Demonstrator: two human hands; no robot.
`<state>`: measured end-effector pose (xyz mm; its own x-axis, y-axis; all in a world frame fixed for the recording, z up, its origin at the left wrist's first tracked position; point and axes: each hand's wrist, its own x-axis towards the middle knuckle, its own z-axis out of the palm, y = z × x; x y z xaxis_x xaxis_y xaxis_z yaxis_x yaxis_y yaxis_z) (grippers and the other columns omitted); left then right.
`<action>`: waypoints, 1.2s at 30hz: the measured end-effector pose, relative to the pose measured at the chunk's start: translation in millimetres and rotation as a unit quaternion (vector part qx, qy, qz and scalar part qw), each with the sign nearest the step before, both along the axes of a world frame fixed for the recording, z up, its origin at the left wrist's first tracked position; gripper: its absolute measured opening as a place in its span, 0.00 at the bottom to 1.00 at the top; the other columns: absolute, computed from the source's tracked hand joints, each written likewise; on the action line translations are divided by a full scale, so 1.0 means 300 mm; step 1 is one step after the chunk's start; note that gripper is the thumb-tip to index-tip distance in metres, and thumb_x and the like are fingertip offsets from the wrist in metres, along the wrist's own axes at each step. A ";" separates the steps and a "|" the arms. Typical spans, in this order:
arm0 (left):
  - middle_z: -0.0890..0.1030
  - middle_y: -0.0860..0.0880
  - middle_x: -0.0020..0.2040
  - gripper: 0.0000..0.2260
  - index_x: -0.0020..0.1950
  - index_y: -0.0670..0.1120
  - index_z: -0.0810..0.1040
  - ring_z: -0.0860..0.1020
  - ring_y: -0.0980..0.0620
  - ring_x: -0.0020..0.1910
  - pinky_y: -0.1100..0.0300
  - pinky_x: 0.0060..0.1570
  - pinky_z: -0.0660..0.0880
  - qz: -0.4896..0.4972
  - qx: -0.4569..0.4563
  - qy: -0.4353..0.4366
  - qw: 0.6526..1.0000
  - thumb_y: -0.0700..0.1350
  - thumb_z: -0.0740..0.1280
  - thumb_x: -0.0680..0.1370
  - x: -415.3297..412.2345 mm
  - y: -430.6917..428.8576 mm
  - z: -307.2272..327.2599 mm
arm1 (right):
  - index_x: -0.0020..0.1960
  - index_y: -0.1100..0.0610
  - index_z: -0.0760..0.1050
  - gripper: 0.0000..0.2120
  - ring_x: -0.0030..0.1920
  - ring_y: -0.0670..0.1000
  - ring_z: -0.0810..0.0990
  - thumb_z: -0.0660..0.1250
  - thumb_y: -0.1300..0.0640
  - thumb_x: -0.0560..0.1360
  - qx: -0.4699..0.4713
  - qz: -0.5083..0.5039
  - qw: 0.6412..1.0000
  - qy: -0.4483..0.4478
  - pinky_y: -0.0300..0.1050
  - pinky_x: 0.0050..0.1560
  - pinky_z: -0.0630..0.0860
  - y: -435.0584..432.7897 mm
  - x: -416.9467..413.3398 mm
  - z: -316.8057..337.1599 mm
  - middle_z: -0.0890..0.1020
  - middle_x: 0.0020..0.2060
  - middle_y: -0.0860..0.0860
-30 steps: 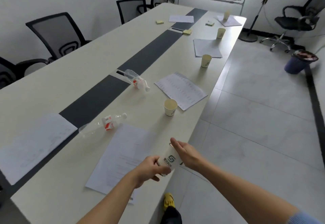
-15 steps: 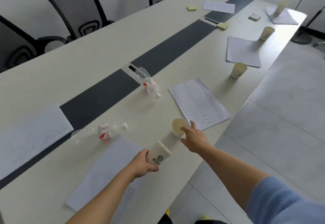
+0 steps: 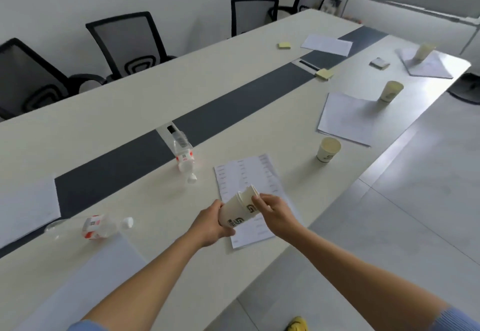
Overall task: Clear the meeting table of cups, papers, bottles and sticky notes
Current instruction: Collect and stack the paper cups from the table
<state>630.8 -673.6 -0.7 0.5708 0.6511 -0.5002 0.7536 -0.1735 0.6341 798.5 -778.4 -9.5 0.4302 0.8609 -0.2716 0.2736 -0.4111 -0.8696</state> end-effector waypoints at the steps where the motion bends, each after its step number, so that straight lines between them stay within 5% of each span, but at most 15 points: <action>1: 0.79 0.50 0.51 0.23 0.57 0.50 0.70 0.78 0.48 0.49 0.53 0.46 0.78 -0.006 0.007 -0.008 1.000 0.45 0.77 0.66 0.071 -0.016 0.005 | 0.35 0.52 0.74 0.21 0.32 0.47 0.70 0.56 0.40 0.78 0.001 0.003 1.000 0.016 0.47 0.37 0.66 -0.018 0.056 0.011 0.73 0.31 0.45; 5: 0.78 0.50 0.51 0.24 0.57 0.51 0.69 0.78 0.48 0.49 0.50 0.48 0.80 -0.024 0.031 -0.018 0.999 0.44 0.77 0.66 0.290 -0.066 0.023 | 0.52 0.57 0.82 0.22 0.36 0.47 0.72 0.55 0.44 0.82 0.004 -0.008 0.999 0.041 0.47 0.39 0.70 -0.071 0.228 0.020 0.83 0.44 0.55; 10: 0.77 0.48 0.53 0.22 0.58 0.51 0.69 0.78 0.47 0.50 0.52 0.47 0.80 -0.043 0.028 -0.022 0.998 0.43 0.75 0.69 0.463 -0.041 0.040 | 0.51 0.59 0.81 0.22 0.43 0.50 0.75 0.56 0.43 0.81 -0.031 -0.003 0.999 0.017 0.56 0.49 0.77 -0.047 0.459 0.041 0.83 0.50 0.60; 12: 0.77 0.49 0.54 0.22 0.58 0.51 0.69 0.78 0.48 0.51 0.53 0.47 0.79 -0.038 0.009 -0.029 0.999 0.44 0.75 0.70 0.512 -0.014 0.024 | 0.56 0.57 0.78 0.19 0.48 0.50 0.78 0.59 0.44 0.80 -0.054 0.003 0.997 -0.057 0.56 0.55 0.77 -0.027 0.559 0.022 0.82 0.54 0.58; 15: 0.78 0.50 0.55 0.24 0.63 0.53 0.67 0.78 0.50 0.51 0.51 0.52 0.79 -0.022 -0.020 -0.048 0.998 0.51 0.74 0.71 0.573 0.038 -0.006 | 0.71 0.50 0.66 0.24 0.64 0.55 0.74 0.62 0.44 0.78 -0.144 -0.005 0.966 -0.215 0.52 0.60 0.74 -0.001 0.716 -0.015 0.72 0.68 0.52; 19: 0.77 0.53 0.53 0.24 0.65 0.57 0.61 0.78 0.51 0.42 0.58 0.43 0.77 0.020 -0.066 -0.089 0.994 0.55 0.70 0.75 0.674 0.124 -0.023 | 0.75 0.49 0.57 0.31 0.67 0.62 0.66 0.65 0.53 0.76 -0.215 0.010 0.916 -0.339 0.54 0.55 0.75 0.053 0.917 -0.050 0.57 0.76 0.57; 22: 0.78 0.47 0.50 0.23 0.65 0.52 0.62 0.76 0.50 0.36 0.57 0.40 0.76 0.066 -0.109 -0.106 0.986 0.54 0.69 0.76 0.778 0.206 -0.022 | 0.73 0.47 0.59 0.31 0.71 0.64 0.61 0.68 0.53 0.74 -0.265 0.045 0.894 -0.359 0.55 0.58 0.75 0.112 1.031 -0.084 0.48 0.78 0.58; 25: 0.78 0.43 0.50 0.21 0.65 0.50 0.66 0.78 0.49 0.37 0.54 0.42 0.78 0.093 -0.158 -0.115 0.976 0.55 0.67 0.77 0.878 0.278 -0.033 | 0.67 0.49 0.72 0.21 0.72 0.63 0.59 0.68 0.48 0.75 -0.308 0.083 0.883 -0.344 0.55 0.61 0.73 0.163 1.104 -0.127 0.47 0.78 0.55; 29: 0.77 0.43 0.47 0.18 0.64 0.47 0.71 0.77 0.47 0.36 0.53 0.39 0.77 0.127 -0.234 -0.117 0.957 0.58 0.60 0.80 1.017 0.338 -0.045 | 0.51 0.54 0.81 0.13 0.64 0.59 0.70 0.63 0.48 0.77 -0.281 0.020 0.933 -0.225 0.48 0.51 0.70 0.195 1.207 -0.161 0.60 0.75 0.53; 32: 0.76 0.42 0.42 0.21 0.60 0.44 0.72 0.75 0.48 0.32 0.54 0.37 0.77 0.142 -0.245 -0.107 0.953 0.59 0.54 0.82 1.122 0.363 -0.051 | 0.33 0.54 0.73 0.17 0.45 0.56 0.75 0.61 0.47 0.77 -0.163 -0.128 0.970 -0.129 0.48 0.40 0.68 0.227 1.298 -0.093 0.73 0.52 0.52; 36: 0.76 0.42 0.39 0.24 0.60 0.41 0.71 0.74 0.48 0.30 0.53 0.38 0.77 0.160 -0.247 -0.102 0.950 0.60 0.52 0.82 1.286 0.357 -0.059 | 0.33 0.63 0.69 0.27 0.37 0.57 0.72 0.58 0.40 0.76 -0.023 -0.176 0.984 -0.022 0.52 0.37 0.70 0.257 1.413 0.005 0.72 0.38 0.57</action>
<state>1016.5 -566.4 -18.3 0.5021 0.5212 -0.6901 0.5700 0.4007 0.7173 1222.4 -701.1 -8.1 0.7122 0.6434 -0.2807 0.1443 -0.5256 -0.8384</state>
